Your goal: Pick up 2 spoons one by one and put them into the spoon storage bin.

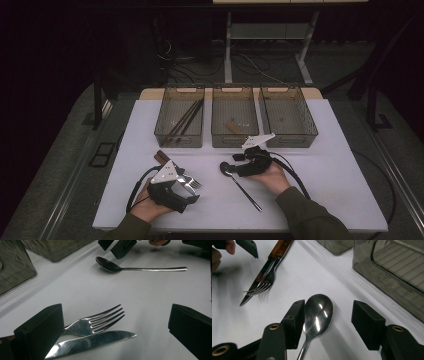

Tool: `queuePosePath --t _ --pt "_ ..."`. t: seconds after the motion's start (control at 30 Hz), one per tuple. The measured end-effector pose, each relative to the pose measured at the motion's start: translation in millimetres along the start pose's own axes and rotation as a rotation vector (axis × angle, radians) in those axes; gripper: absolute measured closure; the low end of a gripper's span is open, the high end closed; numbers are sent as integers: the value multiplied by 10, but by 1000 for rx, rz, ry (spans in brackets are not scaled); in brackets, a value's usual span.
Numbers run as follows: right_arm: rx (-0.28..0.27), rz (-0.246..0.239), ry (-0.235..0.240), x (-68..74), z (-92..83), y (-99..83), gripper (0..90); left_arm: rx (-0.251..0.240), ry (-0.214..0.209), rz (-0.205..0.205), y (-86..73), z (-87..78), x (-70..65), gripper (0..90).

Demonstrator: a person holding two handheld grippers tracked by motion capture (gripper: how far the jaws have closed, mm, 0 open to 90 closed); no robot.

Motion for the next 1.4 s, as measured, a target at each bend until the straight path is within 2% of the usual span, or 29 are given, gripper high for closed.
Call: queuePosePath --t 0.27,0.67,1.07,1.4 --pt "17 -13 -9 -7 114 -5 469 4 -4 0 -6 11 3 0" --pt "37 -51 -7 54 186 -29 482 8 -6 2 -8 11 -3 0" --pt "45 -135 -69 129 213 -49 491 8 -4 0 -8 12 -4 0" --pt "49 -145 -47 177 214 -51 612 8 -4 2 -7 12 -6 0"
Point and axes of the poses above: each handheld gripper's, and its own axes: z roughly forward along the jaws, y roughly out of its top, x roughly to its left, the point moved 5 cm from there along z, roughly forward along the jaws, and after that the axes turned 1 degree about x, right-handed, at the moved point
